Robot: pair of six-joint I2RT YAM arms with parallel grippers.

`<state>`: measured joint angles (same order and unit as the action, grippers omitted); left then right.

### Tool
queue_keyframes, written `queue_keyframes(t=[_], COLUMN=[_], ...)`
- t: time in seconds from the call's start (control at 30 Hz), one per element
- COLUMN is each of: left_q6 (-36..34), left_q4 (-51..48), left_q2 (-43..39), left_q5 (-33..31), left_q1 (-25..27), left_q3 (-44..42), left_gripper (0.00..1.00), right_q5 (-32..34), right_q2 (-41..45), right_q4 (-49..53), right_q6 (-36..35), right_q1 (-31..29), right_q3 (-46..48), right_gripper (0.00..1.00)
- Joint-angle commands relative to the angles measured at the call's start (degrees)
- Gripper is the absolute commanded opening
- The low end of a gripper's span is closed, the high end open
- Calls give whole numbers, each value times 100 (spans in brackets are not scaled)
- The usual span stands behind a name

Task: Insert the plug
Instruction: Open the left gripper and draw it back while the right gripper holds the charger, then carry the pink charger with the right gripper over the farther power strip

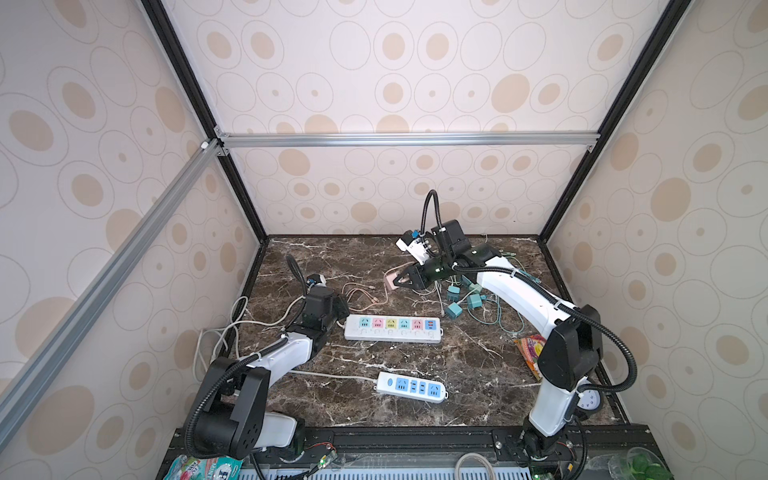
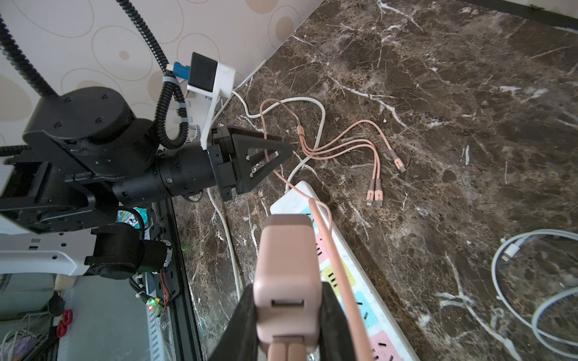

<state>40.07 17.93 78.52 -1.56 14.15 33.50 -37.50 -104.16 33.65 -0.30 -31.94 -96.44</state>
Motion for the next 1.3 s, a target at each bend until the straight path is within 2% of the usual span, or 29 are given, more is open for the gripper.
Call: queue_keyframes(t=[0.0,0.1,0.23,0.43,0.63,0.8,0.97,1.03,1.17,1.27], left_q6=[51,-453,-965,-843,-736,-656,-536,-560,-618,-689], left_q4=[197,42,-314,-220,-220,-220,-264,-242,-340,-387], left_q2=[-193,-465,-726,-895,-1189,-949,-862,-873,-882,-878], left_q5=[-229,-283,-517,481,956,1621,1431,1406,1316,1348], left_q1=[-303,-668,-1236,-2266,-2964,-3021,-3039,-3041,-3050,-3050], left_q3=[209,468,1016,1376,1368,1354,1300,1283,1328,1344], left_gripper=[0,0,0,0,0,0,0,0,0,0], right_q5=[-100,-91,261,1552,2384,2886,4047,4206,4456,4456], right_q2=[18,-14,-231,-990,-2099,-2803,-3382,-3524,-3705,-3995], right_q4=[212,437,1002,1889,3063,3638,3939,4053,4265,4551], right_q6=[-495,-990,-1894,-2884,-3236,-3334,-3016,-2941,-3302,-3419], right_q1=[-103,-182,-422,-944,-1352,-1627,-1976,-2075,-2330,-2420], right_q3=[-185,-247,-534,-1328,-2828,-3911,-4892,-5139,-5260,-5794], right_gripper=[0,0,0,0,0,0,0,0,0,0])
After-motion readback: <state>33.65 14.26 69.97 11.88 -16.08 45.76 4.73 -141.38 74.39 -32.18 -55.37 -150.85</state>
